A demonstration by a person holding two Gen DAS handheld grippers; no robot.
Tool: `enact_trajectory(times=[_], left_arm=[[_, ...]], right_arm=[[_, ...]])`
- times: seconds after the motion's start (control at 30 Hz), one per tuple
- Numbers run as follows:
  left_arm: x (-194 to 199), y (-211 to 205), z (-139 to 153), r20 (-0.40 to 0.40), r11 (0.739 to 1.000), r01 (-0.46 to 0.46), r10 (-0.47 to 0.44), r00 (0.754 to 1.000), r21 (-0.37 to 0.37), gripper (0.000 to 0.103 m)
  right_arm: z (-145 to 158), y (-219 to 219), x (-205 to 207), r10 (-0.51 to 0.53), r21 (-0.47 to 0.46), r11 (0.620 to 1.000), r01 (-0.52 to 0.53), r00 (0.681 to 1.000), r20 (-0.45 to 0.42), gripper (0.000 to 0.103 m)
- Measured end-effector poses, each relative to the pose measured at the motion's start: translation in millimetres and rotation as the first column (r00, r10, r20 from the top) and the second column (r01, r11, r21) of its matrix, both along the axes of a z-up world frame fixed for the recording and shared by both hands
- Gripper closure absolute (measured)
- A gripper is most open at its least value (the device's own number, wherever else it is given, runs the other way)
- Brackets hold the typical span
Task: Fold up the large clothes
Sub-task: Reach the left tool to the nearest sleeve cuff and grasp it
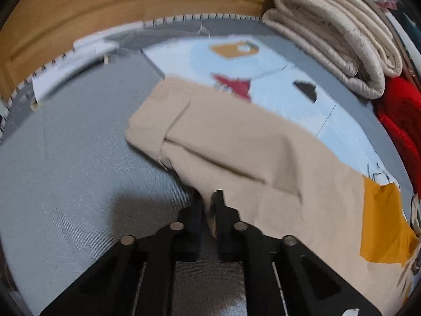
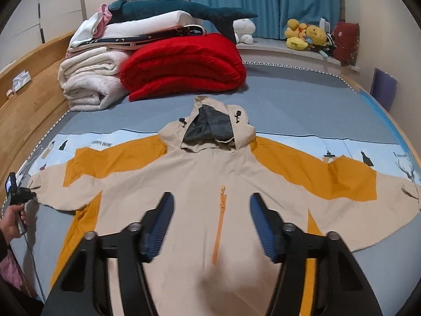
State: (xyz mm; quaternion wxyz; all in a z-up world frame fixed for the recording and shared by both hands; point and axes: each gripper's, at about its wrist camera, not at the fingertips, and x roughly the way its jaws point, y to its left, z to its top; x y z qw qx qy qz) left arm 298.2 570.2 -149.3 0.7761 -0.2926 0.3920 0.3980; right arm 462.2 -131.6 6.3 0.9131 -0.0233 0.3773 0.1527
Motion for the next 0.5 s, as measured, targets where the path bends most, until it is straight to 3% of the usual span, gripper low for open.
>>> enact_trajectory(times=[0.07, 0.13, 0.27, 0.37, 0.47, 0.5], left_arm=[[4, -16, 25, 0.01, 0.997, 0.021, -0.022, 1.0, 0.07, 0.1], [6, -34, 50, 0.037, 0.992, 0.048, -0.053, 0.998, 0.113, 0.101], [1, -98, 121, 0.122, 0.981, 0.105, -0.126, 0.985, 0.165, 0.102], [-7, -165, 175, 0.22, 0.971, 0.152, -0.191, 0.957, 0.183, 0.102], [-6, -238, 210, 0.281, 0.946, 0.244, -0.299, 0.912, 0.214, 0.102], [-1, -271, 218, 0.302, 0.928, 0.297, -0.356, 0.884, 0.226, 0.102]], right_arm=[[3, -1, -1, 0.003, -0.003, 1.0, -0.003, 1.0, 0.003, 0.064], [4, -2, -3, 0.004, -0.02, 1.0, -0.004, 1.0, 0.009, 0.072], [7, -6, -5, -0.002, -0.031, 1.0, 0.002, 1.0, 0.013, 0.073], [10, -14, -6, -0.008, 0.007, 1.0, 0.008, 1.0, -0.024, 0.072], [15, -20, -10, -0.02, 0.036, 0.999, 0.022, 0.998, -0.051, 0.071], [17, -22, -13, -0.02, 0.05, 0.998, 0.023, 0.998, -0.058, 0.07]])
